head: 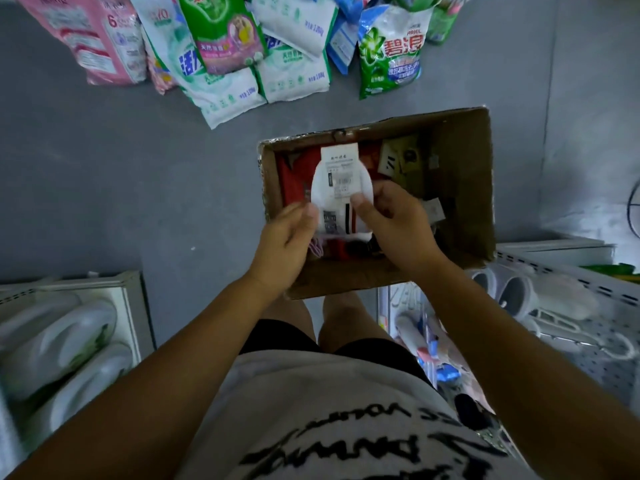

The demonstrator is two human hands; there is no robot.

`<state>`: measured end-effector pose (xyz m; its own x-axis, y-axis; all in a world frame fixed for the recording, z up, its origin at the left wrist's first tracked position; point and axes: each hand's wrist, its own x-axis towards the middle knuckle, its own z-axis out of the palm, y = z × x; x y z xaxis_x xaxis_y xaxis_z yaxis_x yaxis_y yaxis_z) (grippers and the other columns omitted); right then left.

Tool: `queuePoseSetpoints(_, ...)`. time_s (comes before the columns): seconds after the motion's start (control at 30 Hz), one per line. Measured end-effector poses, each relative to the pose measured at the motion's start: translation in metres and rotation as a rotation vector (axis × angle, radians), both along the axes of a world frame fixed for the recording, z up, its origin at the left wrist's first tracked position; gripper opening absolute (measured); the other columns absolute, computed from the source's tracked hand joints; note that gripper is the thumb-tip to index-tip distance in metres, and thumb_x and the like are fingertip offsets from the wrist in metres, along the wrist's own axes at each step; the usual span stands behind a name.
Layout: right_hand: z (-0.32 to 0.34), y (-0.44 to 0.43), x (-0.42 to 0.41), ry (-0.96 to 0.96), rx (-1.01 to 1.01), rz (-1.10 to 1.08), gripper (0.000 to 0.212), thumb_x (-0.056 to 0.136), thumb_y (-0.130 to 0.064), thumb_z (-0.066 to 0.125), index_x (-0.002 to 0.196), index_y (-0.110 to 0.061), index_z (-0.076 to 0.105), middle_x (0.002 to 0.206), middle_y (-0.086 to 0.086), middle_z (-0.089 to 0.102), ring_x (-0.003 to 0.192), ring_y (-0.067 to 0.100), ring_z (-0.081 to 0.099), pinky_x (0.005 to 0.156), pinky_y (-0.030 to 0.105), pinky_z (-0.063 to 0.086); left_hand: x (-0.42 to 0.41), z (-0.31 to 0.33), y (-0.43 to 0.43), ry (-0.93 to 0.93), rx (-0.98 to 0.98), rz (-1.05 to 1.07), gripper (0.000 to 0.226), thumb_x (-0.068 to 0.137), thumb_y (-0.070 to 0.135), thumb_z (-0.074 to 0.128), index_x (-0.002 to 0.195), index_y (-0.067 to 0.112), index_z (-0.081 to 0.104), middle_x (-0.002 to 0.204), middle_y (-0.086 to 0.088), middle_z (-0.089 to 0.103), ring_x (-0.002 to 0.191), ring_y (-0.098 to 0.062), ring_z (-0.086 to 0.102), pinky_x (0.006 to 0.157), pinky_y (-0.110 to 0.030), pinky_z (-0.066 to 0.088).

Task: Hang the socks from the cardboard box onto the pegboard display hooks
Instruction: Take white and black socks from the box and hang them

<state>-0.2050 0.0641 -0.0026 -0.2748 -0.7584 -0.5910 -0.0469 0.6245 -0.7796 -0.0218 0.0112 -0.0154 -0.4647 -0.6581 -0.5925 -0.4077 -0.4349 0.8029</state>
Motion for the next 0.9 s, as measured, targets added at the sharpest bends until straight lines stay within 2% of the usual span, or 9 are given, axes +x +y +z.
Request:
queuePoseSetpoints(0.1,-0.006,0.002,-0.011,-0.313,0.069,-0.158,0.024,0.1,-0.032,0.059,0.116,-0.015,0.064,0.113,0.001,0.075,0.105,0.015,0.072,0.085,0.032,0.06,-0.011,0.0,0.002,0.056,0.243,-0.023,0.026,0.093,0.059,0.056,0.106,0.043,0.071,0.107,0.024,0.075,0.104,0.002,0.07,0.087,-0.013,0.055)
queuePoseSetpoints(0.23,-0.034,0.002,-0.029,-0.411,0.189,-0.21,0.03,0.102,-0.036,0.055,0.118,-0.014,0.066,0.116,0.006,0.074,0.109,0.025,0.071,0.097,0.048,0.055,-0.017,-0.014,0.007,-0.021,0.162,-0.072,0.017,0.097,0.026,0.068,0.112,0.034,0.07,0.095,0.028,0.074,0.096,0.004,0.071,0.076,-0.011,0.055)
queuePoseSetpoints(0.33,-0.062,0.004,-0.052,-0.088,0.252,-0.143,0.022,0.103,-0.033,0.054,0.111,-0.019,0.068,0.109,0.003,0.073,0.104,0.021,0.07,0.097,0.042,0.055,-0.012,-0.022,0.011,-0.092,0.17,-0.029,0.013,0.1,0.026,0.064,0.105,0.036,0.07,0.094,0.024,0.075,0.092,-0.001,0.074,0.073,-0.015,0.058)
queuePoseSetpoints(0.4,-0.081,0.011,-0.072,0.174,0.311,0.029,0.023,0.103,-0.033,0.054,0.119,-0.022,0.065,0.112,0.002,0.069,0.101,0.019,0.065,0.084,0.032,0.053,-0.007,-0.028,0.013,-0.146,0.18,-0.006,0.012,0.102,0.028,0.061,0.101,0.034,0.07,0.092,0.02,0.076,0.091,-0.003,0.074,0.073,-0.017,0.058)
queuePoseSetpoints(0.5,-0.109,0.021,-0.097,0.313,0.425,0.283,0.032,0.102,-0.037,0.054,0.13,-0.023,0.06,0.121,0.007,0.064,0.093,0.014,0.057,0.071,0.026,0.045,0.0,-0.036,0.016,-0.252,0.251,-0.002,0.016,0.104,0.032,0.057,0.1,0.027,0.072,0.099,0.004,0.078,0.093,-0.017,0.074,0.088,-0.038,0.06)
queuePoseSetpoints(0.6,-0.125,0.023,-0.103,0.312,0.463,0.479,0.046,0.099,-0.031,0.061,0.143,-0.021,0.051,0.14,0.009,0.056,0.117,0.02,0.054,0.095,0.028,0.043,0.004,-0.037,0.018,-0.278,0.297,-0.014,0.021,0.102,0.028,0.06,0.118,0.019,0.07,0.112,-0.004,0.076,0.101,-0.022,0.073,0.097,-0.047,0.056)
queuePoseSetpoints(0.7,-0.135,0.024,-0.101,0.375,0.466,0.754,0.067,0.095,-0.027,0.067,0.154,-0.015,0.036,0.159,0.01,0.036,0.145,0.027,0.034,0.117,0.033,0.028,0.005,-0.033,0.018,-0.272,0.304,-0.024,0.027,0.097,0.021,0.068,0.124,0.021,0.067,0.115,0.0,0.076,0.101,-0.017,0.074,0.097,-0.044,0.058)
queuePoseSetpoints(0.83,-0.141,0.024,-0.101,0.454,0.529,0.913,0.076,0.093,-0.032,0.07,0.155,-0.01,0.032,0.166,0.012,0.02,0.152,0.028,0.021,0.122,0.036,0.02,0.007,-0.033,0.022,-0.287,0.346,-0.023,0.04,0.092,0.018,0.075,0.13,0.018,0.064,0.118,-0.002,0.075,0.102,-0.017,0.073,0.094,-0.04,0.059)
queuePoseSetpoints(0.9,-0.138,0.022,-0.1,0.431,0.534,0.918,0.079,0.09,-0.031,0.074,0.154,-0.01,0.033,0.165,0.012,0.024,0.151,0.029,0.024,0.122,0.037,0.023,0.006,-0.033,0.023,-0.3,0.37,-0.025,0.041,0.09,0.019,0.077,0.129,0.019,0.064,0.115,-0.001,0.075,0.1,-0.018,0.074,0.093,-0.042,0.06)
